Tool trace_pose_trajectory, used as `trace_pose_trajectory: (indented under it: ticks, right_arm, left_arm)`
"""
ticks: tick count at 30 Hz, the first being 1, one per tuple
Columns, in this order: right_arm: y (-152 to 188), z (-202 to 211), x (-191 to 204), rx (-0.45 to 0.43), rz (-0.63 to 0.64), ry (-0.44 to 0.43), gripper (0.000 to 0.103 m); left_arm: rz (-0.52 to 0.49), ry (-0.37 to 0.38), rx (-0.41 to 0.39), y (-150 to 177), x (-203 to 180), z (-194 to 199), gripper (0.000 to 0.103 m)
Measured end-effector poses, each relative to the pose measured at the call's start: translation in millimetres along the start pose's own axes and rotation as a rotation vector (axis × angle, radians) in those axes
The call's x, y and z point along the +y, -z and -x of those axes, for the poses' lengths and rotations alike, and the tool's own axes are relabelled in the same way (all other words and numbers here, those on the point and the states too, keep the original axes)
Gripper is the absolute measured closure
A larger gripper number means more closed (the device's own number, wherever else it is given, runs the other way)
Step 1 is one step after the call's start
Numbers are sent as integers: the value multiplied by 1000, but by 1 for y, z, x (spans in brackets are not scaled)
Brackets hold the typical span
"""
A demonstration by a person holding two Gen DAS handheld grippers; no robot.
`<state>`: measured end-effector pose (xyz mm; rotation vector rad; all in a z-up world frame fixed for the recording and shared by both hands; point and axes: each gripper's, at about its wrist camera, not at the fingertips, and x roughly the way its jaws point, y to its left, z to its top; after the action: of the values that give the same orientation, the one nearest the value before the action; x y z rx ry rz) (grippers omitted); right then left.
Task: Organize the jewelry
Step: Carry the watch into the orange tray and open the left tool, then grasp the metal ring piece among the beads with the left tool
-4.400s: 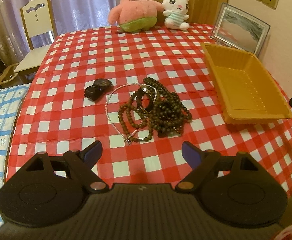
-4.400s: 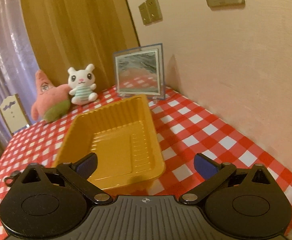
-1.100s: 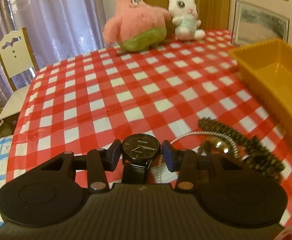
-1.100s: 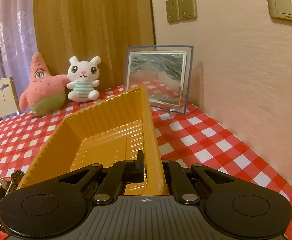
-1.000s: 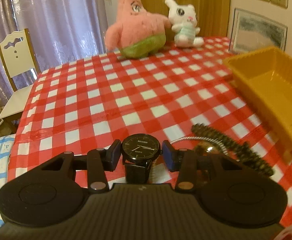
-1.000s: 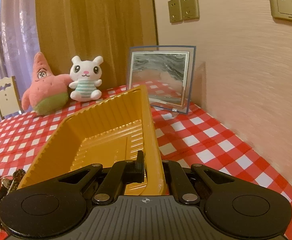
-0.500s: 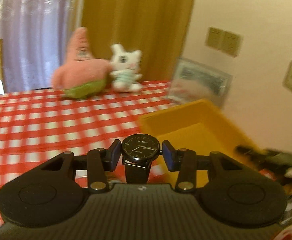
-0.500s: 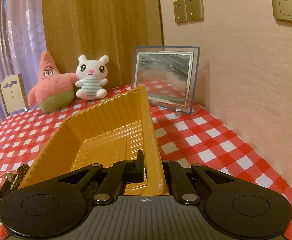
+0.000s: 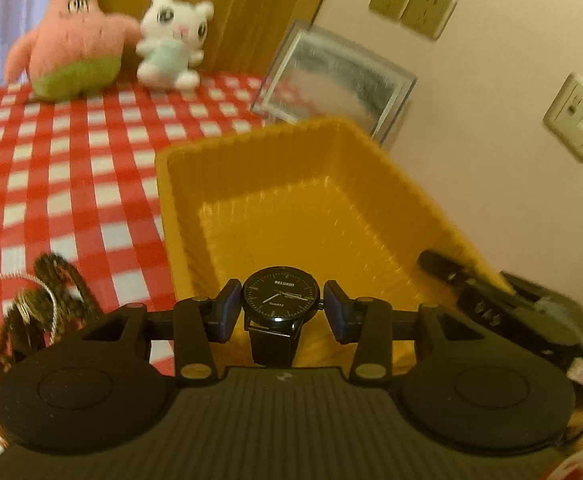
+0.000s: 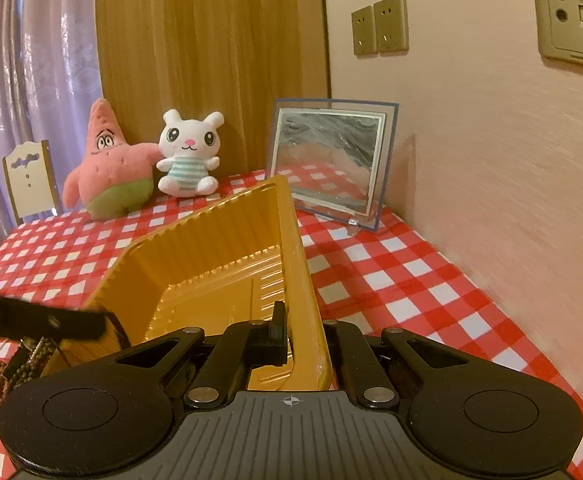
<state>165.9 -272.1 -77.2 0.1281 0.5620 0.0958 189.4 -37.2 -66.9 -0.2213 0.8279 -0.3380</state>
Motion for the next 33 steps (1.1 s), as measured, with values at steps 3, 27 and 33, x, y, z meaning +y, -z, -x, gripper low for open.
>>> trace_pose_trajectory:
  ticks: [3, 27, 33]
  right_arm:
    - [1, 2, 0, 3, 0, 4, 99]
    - [7, 17, 1, 12, 5, 49, 98]
    - [10, 24, -5, 12, -6, 82, 98]
  left_arm:
    - [16, -6, 33, 5, 2, -4, 64]
    - [102, -319, -83, 56, 106, 129, 59]
    - [64, -344, -67, 67, 112, 131, 59]
